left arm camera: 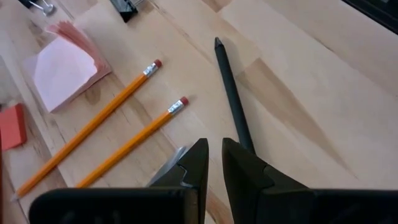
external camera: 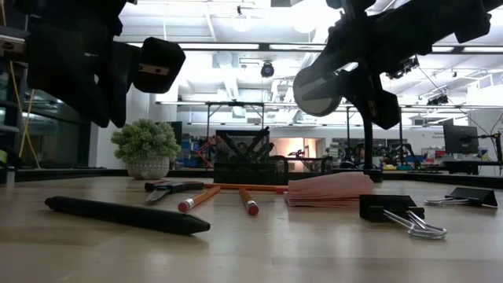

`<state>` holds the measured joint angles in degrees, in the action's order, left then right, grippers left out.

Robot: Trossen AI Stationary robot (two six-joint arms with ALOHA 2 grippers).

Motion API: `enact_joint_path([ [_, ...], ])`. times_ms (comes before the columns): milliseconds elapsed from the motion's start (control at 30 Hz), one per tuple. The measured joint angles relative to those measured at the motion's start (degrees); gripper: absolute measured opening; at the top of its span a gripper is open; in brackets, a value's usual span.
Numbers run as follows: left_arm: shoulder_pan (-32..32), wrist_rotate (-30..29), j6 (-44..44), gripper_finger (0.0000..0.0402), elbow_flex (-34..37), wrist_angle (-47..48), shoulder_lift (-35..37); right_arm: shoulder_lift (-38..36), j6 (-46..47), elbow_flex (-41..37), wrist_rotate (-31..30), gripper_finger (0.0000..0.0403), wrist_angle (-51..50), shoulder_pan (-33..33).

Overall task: Pick and place office supplies into organizer
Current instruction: Put the black pen into the desk organizer

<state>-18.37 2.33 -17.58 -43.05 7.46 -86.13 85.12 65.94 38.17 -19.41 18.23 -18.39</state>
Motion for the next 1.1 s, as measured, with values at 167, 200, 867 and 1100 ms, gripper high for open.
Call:
enact_joint_path([
  [167, -0.02, -0.92, 1.35, 0.0037, 0.0, -0.03, 0.0, 0.0, -0.27, 0.01, 0.49, 0.0074, 0.01, 0.0],
  [200, -0.02, -1.11, 1.51, 0.0037, 0.0, -0.07, 0.0, 0.0, -0.39, 0.02, 0.53, 0.0074, 0.01, 0.0],
  [867, 0.0, -3.39, 0.49, 0.0037, 0.0, -1.64, 0.0, 0.0, -12.36, 0.02, 0.66, 0.0074, 0.01, 0.0],
  [1100, 0.0, 2.59, 1.6, 0.0037, -0.02, 3.28, 0.0, 0.0, -14.63, 0.0, -1.38, 0.0074, -0.17, 0.13],
])
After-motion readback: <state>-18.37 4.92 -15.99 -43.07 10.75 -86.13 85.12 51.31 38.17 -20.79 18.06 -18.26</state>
